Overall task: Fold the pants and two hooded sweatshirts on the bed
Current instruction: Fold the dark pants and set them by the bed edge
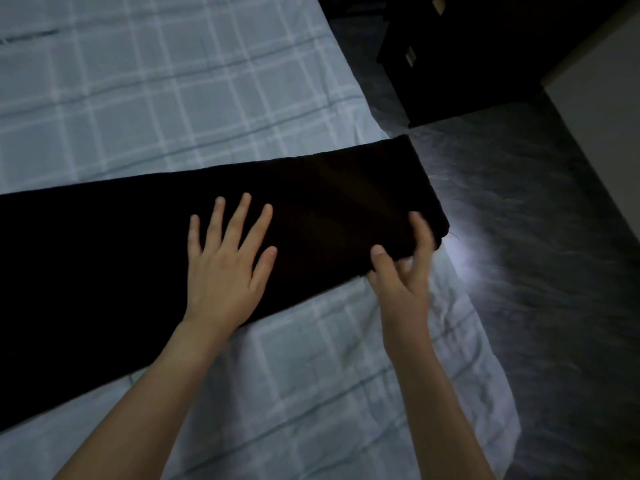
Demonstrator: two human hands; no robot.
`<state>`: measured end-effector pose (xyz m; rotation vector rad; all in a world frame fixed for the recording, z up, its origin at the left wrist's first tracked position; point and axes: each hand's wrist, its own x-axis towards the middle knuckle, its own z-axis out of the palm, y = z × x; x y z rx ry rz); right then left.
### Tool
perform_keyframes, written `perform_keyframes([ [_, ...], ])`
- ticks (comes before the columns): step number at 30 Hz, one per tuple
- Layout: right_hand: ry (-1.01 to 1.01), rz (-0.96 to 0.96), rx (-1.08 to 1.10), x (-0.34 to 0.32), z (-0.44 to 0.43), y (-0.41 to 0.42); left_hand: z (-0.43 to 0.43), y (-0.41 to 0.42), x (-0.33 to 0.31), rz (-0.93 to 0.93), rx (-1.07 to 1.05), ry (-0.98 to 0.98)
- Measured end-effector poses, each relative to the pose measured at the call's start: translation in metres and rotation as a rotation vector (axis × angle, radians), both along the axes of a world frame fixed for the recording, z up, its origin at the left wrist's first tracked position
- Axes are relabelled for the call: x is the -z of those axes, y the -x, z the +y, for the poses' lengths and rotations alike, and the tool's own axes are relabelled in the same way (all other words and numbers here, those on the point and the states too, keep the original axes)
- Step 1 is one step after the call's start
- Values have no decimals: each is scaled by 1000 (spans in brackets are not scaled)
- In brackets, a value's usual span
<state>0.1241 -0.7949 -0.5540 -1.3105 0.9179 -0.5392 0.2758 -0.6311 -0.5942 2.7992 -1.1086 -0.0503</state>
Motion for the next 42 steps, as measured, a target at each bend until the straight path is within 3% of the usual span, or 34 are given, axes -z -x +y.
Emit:
perform_keyframes([
  [3,10,53,39,2,-5,-6,-1,1,0,-2,-4,6],
  [9,-106,-102,272,3,-15,-15,1,0,6,-19,-6,16],
  [14,-143,-63,309,1,-28,-17,0,-1,7,-20,-8,24],
  [19,-192,-149,395,-20,-25,-20,1,0,4,-6,-5,16],
  [26,-16,-254,266,-73,8,-38,15,-4,-27,155,22,110],
  [31,55,-325,145,-103,49,-52,97,-16,-49,36,-109,231],
  [37,149,-310,-88,-106,119,-80,203,-45,-54,24,-315,122],
  [42,368,-204,-345,-92,172,-95,235,-54,-34,110,-276,13],
])
